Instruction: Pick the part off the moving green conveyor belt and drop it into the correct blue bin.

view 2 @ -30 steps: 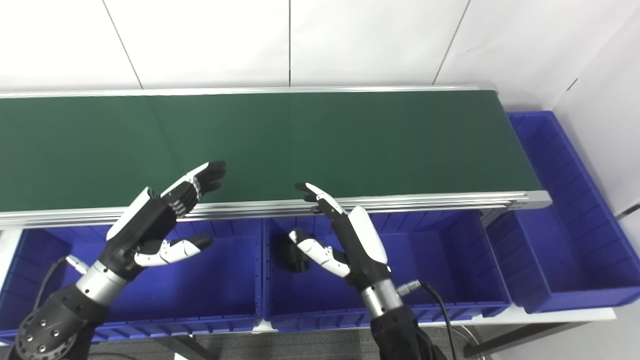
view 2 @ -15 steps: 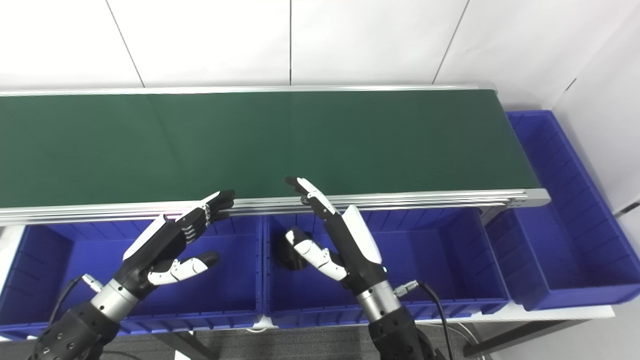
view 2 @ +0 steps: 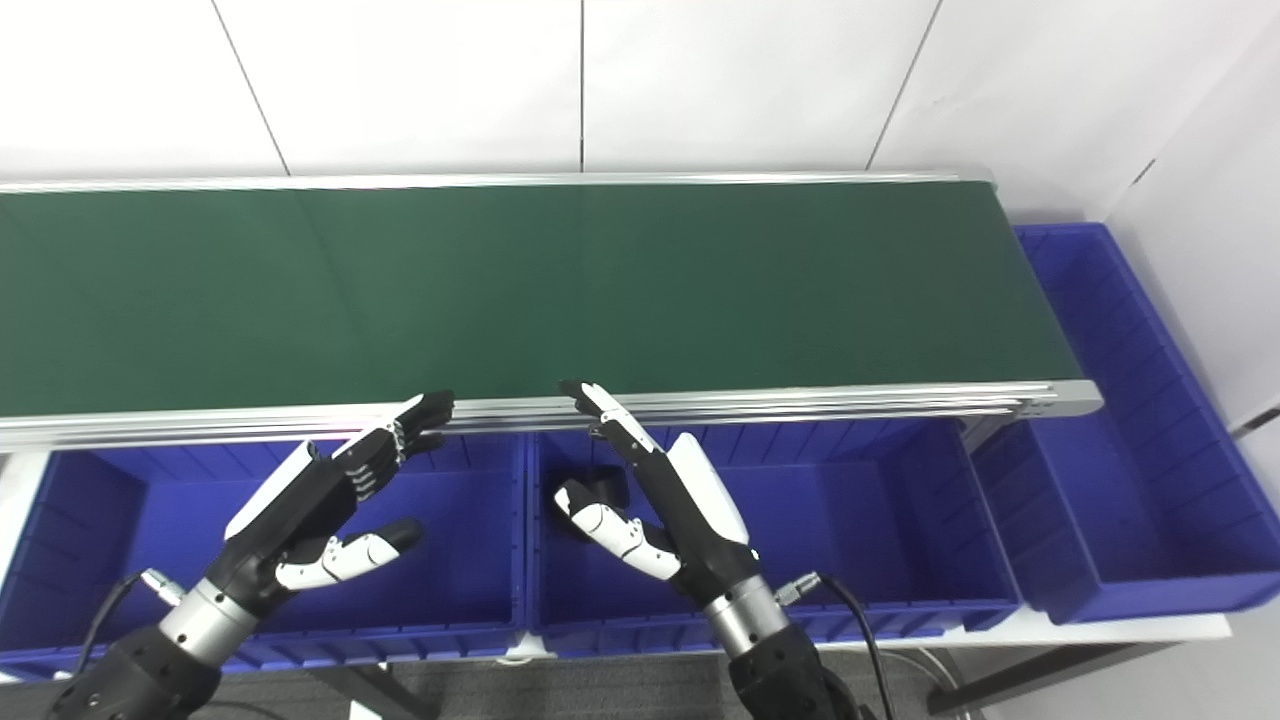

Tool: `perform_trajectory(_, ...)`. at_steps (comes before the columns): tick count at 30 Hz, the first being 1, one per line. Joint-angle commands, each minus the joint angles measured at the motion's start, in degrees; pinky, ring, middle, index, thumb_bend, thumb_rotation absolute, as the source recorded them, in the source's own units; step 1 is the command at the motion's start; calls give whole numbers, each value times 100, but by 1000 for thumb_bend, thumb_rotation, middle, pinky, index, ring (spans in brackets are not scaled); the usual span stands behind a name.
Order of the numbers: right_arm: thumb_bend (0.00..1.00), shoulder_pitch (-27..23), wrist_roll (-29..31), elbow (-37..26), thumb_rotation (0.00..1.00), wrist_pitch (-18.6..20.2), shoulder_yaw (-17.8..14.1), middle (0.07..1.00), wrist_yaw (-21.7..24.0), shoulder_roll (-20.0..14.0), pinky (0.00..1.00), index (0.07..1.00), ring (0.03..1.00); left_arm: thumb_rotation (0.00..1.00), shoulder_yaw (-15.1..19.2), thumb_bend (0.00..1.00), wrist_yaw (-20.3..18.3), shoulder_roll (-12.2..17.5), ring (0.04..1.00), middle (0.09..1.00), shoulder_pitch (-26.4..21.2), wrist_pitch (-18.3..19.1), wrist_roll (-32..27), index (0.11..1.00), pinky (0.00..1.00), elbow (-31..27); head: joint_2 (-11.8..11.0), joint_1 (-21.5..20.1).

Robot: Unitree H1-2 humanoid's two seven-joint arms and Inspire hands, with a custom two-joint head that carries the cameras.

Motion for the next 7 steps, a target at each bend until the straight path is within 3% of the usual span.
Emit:
perform_trajectory(1, 441, -50, 15, -115, 959, -324, 21, 958, 26, 22, 735, 944, 806, 556, 45, 363, 1, 93, 977, 971, -67, -221, -112, 946, 935, -128, 7, 8)
perform_trajectory(5, 425, -21, 2, -136, 941, -302, 12, 964, 77, 30, 765, 944, 859, 571, 59, 378, -3, 80, 974, 967, -55, -212, -166, 941, 933, -144, -27, 17)
perform_trajectory(6, 425, -12, -20, -144, 943, -295, 13, 964, 81, 30, 740, 944, 811, 573, 58, 382, -5, 82, 974, 968, -47, -214, -171, 941, 933, -145, -57, 12)
perform_trajectory(7, 431, -1, -38, -146, 955, -301, 15, 965, 79, 31, 742, 946, 823, 579, 55, 387, -9, 87, 973, 969, -38, -223, -168, 942, 932, -145, -74, 10)
